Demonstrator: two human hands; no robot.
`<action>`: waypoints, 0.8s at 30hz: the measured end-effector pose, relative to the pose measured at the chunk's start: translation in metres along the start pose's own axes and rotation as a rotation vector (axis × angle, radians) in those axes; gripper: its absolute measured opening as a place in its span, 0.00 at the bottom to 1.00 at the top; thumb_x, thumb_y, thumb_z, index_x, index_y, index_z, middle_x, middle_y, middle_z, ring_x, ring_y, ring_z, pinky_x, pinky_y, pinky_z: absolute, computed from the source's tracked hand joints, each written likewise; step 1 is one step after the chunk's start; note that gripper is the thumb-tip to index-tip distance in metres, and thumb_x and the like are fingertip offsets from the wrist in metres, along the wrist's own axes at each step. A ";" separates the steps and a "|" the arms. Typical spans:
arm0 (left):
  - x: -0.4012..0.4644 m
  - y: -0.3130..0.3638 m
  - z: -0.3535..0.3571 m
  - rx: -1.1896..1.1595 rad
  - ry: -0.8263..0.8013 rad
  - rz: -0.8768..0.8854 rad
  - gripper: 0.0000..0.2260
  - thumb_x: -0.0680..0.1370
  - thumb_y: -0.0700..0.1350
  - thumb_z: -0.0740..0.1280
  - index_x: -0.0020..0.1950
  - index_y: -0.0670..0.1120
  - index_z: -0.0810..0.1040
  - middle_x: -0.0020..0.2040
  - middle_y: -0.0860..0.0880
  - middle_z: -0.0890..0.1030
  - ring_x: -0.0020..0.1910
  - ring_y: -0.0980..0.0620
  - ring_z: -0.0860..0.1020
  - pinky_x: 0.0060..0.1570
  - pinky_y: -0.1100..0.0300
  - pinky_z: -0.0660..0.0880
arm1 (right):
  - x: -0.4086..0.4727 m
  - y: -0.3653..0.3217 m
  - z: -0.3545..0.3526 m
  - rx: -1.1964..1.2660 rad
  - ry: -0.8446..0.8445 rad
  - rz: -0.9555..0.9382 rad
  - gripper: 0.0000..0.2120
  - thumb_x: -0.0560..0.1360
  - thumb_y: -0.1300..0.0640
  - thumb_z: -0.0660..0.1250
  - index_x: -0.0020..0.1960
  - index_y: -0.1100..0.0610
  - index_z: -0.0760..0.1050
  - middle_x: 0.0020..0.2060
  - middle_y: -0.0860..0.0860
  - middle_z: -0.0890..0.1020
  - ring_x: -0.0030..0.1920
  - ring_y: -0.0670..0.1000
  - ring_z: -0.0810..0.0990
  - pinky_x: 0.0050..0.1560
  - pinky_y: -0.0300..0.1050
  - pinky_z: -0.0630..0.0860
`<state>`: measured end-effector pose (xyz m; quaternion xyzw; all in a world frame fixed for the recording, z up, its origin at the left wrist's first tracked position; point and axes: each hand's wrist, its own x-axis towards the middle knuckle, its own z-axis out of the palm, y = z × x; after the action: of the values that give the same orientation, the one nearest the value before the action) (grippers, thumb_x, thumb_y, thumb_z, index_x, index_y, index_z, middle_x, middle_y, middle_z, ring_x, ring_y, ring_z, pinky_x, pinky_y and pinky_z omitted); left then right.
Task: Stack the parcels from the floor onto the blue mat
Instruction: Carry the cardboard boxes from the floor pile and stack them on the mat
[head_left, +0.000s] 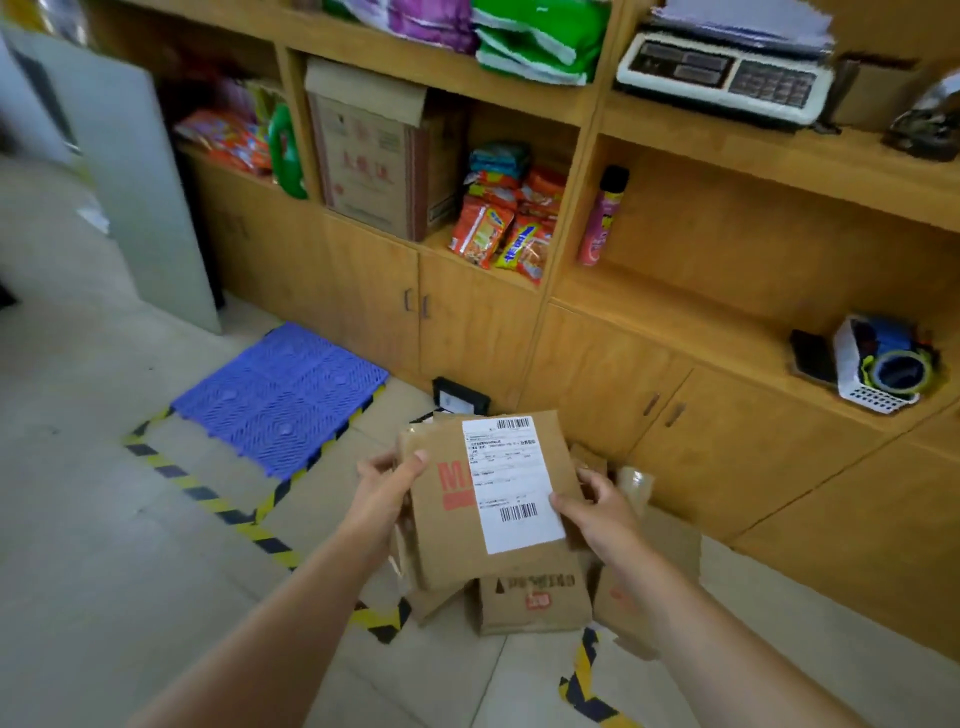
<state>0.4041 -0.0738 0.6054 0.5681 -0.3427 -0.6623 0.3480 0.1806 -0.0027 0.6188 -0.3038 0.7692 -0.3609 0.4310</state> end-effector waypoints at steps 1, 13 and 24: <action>0.004 0.002 -0.025 -0.015 0.046 -0.006 0.20 0.77 0.52 0.66 0.63 0.46 0.63 0.55 0.45 0.77 0.50 0.48 0.78 0.45 0.54 0.74 | 0.000 -0.008 0.025 -0.025 -0.025 0.005 0.25 0.74 0.56 0.70 0.68 0.52 0.67 0.50 0.49 0.77 0.45 0.47 0.77 0.41 0.43 0.76; 0.050 0.042 -0.288 -0.004 0.147 -0.095 0.34 0.62 0.51 0.73 0.66 0.66 0.68 0.60 0.49 0.74 0.55 0.45 0.79 0.52 0.43 0.78 | -0.013 -0.100 0.297 0.024 -0.260 0.021 0.28 0.72 0.60 0.70 0.70 0.53 0.65 0.54 0.51 0.78 0.53 0.51 0.77 0.50 0.46 0.75; 0.128 0.100 -0.381 0.127 0.202 -0.073 0.29 0.76 0.32 0.59 0.73 0.56 0.61 0.53 0.53 0.76 0.48 0.52 0.74 0.44 0.57 0.71 | 0.044 -0.170 0.427 -0.079 -0.272 -0.022 0.23 0.74 0.63 0.67 0.67 0.58 0.66 0.51 0.50 0.76 0.52 0.50 0.76 0.50 0.43 0.72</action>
<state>0.7748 -0.2574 0.5785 0.6649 -0.3263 -0.5909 0.3198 0.5644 -0.2562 0.5810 -0.3751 0.7140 -0.2903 0.5150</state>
